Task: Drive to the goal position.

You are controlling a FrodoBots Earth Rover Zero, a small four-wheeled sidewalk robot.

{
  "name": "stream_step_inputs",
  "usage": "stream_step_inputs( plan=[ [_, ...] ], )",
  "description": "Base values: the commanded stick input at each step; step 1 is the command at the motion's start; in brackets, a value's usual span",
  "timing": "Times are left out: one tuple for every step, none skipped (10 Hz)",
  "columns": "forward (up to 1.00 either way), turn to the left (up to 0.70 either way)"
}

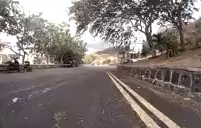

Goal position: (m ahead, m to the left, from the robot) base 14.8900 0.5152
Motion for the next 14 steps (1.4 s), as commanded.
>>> stream_step_inputs(
  plan=[
    [0.85, 0.0],
    [0.85, 0.0],
    [0.85, 0.0],
    [0.85, 0.0],
    [0.85, 0.0],
    [0.85, 0.0],
    [0.85, 0.0],
    [0.85, 0.0],
    [0.85, 0.0],
    [0.85, 0.0],
    [0.85, 0.0],
    [0.85, 0.0],
    [0.85, 0.0],
    [0.85, 0.0]
  ],
)
